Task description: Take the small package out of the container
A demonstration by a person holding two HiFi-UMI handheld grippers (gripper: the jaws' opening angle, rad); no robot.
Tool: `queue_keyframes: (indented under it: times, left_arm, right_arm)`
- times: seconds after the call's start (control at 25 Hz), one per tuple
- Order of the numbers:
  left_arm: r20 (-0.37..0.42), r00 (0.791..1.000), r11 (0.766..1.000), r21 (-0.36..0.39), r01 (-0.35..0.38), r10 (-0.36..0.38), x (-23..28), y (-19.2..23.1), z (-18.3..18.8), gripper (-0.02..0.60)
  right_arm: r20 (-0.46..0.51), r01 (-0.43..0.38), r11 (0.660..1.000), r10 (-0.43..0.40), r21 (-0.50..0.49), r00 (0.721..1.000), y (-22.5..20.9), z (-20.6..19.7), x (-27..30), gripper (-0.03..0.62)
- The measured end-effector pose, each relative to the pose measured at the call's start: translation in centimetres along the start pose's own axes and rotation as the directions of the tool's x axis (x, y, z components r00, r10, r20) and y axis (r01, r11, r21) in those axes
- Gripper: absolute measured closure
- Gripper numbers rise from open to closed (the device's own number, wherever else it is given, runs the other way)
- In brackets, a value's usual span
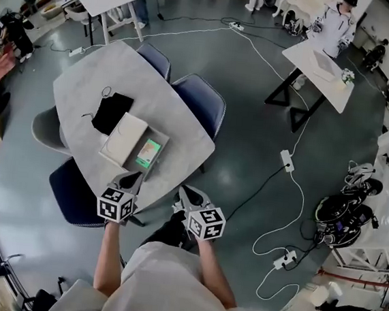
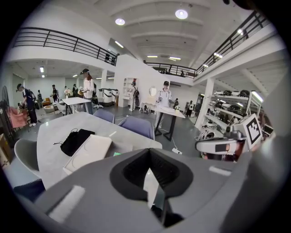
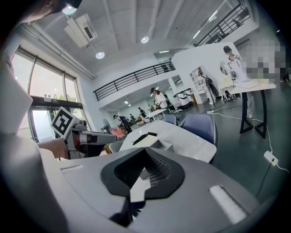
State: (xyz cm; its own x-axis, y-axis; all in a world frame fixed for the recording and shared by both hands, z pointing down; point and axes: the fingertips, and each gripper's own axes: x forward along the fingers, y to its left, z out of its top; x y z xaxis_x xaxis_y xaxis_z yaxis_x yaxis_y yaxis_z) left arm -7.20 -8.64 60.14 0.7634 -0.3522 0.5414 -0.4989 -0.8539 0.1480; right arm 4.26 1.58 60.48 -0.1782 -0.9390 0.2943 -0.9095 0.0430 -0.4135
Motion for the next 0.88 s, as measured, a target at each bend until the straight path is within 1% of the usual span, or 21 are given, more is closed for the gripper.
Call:
queue_keyframes:
  times: [0.12, 0.24, 0.4, 0.52, 0.68, 0.8, 0.88]
  left_arm:
    - [0.018, 1.000, 1.000, -0.017, 0.000, 0.000, 1.5, 1.0, 1.6, 0.529]
    - [0.018, 1.000, 1.000, -0.029, -0.009, 0.009, 3.2, 2.1, 2.9, 0.529]
    - [0.018, 0.999, 0.998, -0.065, -0.026, 0.027, 5.6, 3.9, 4.3, 0.529]
    - [0.011, 0.999, 0.997, -0.066, -0.029, 0.030, 7.3, 5.2, 5.3, 0.529]
    - [-0.010, 0.999, 0.996, -0.077, -0.048, 0.047, 8.5, 7.2, 5.8, 0.529]
    - [-0.029, 0.997, 0.993, -0.088, -0.074, 0.072, 9.5, 9.0, 5.2, 0.529]
    - [-0.042, 0.996, 0.992, -0.100, -0.078, 0.074, 10.3, 9.7, 4.6, 0.529]
  right_arm:
    - [0.005, 0.005, 1.000, -0.004, -0.022, 1.000, -1.9, 1.9, 1.5, 0.591]
    - [0.017, 0.007, 1.000, -0.007, -0.026, 1.000, -3.6, 4.3, 3.1, 0.591]
    - [-0.009, -0.020, 0.999, 0.020, -0.051, 1.000, -5.1, 6.1, 6.0, 0.591]
    - [-0.033, -0.038, 0.998, 0.036, -0.056, 0.999, -6.4, 7.3, 8.8, 0.591]
    - [-0.066, -0.076, 0.994, 0.071, -0.077, 0.995, -6.7, 8.6, 11.9, 0.591]
    - [-0.103, -0.107, 0.990, 0.097, -0.093, 0.990, -6.6, 8.5, 14.1, 0.591]
    - [-0.130, -0.117, 0.987, 0.103, -0.108, 0.986, -6.8, 8.4, 15.1, 0.591]
